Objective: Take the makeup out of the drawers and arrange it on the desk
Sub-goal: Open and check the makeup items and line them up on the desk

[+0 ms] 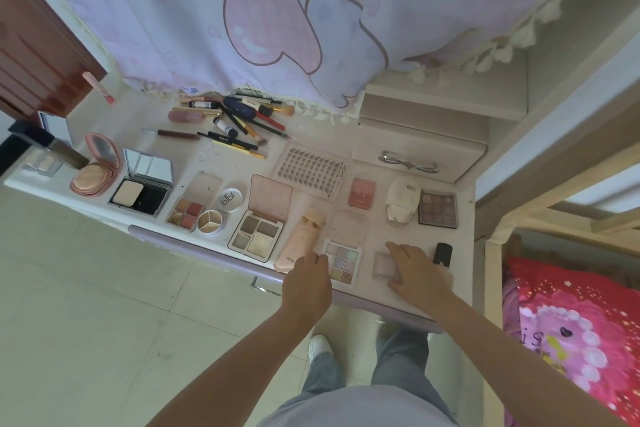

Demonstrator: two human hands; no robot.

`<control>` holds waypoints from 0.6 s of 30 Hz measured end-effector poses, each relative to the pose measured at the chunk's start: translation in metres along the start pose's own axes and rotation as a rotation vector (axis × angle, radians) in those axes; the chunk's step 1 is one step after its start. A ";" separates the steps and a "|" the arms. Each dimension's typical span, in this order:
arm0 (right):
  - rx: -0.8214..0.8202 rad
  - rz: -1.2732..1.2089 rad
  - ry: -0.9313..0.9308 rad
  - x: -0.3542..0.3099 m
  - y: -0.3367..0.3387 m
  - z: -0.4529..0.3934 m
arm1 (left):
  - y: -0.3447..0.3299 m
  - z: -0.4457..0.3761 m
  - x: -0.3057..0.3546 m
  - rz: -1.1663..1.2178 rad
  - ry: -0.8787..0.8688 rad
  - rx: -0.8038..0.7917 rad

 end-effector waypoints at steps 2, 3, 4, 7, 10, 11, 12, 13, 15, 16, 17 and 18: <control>0.022 -0.016 -0.007 0.002 0.000 0.000 | 0.002 0.002 0.000 0.002 -0.010 0.005; 0.024 -0.025 -0.015 0.002 0.000 0.000 | 0.004 0.003 0.001 0.003 -0.017 0.011; 0.024 -0.043 -0.024 0.003 0.000 0.001 | 0.006 0.005 0.002 0.007 -0.027 0.016; 0.043 -0.167 -0.024 0.002 0.004 0.006 | 0.014 0.006 0.005 0.082 -0.061 0.002; 0.095 -0.354 0.033 -0.007 0.015 0.016 | 0.019 0.004 0.009 0.360 -0.062 -0.070; 0.113 -0.417 0.057 -0.012 0.021 0.020 | 0.021 0.002 0.010 0.500 -0.048 -0.109; 0.136 -0.475 0.090 -0.017 0.029 0.023 | 0.025 0.001 0.012 0.649 -0.038 -0.145; 0.160 -0.525 0.131 -0.022 0.037 0.026 | 0.031 0.000 0.013 0.784 -0.036 -0.177; 0.197 -0.567 0.219 -0.033 0.056 0.032 | 0.047 -0.002 0.018 0.951 -0.084 -0.199; 0.208 -0.563 0.258 -0.038 0.065 0.035 | 0.056 -0.003 0.019 0.996 -0.129 -0.197; 0.217 -0.561 0.292 -0.043 0.076 0.039 | 0.066 -0.003 0.022 1.032 -0.184 -0.191; 0.226 -0.568 0.317 -0.047 0.085 0.042 | 0.077 -0.003 0.024 1.076 -0.235 -0.184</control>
Point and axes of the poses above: each hand's wrist, its own z-axis away from the middle knuckle, its own y-axis out of the back of the hand, x = y × z, the point moved 5 cm from there along -z, towards the middle knuckle, and after that the axes turned 13 degrees about -z, right-handed, at the moved point
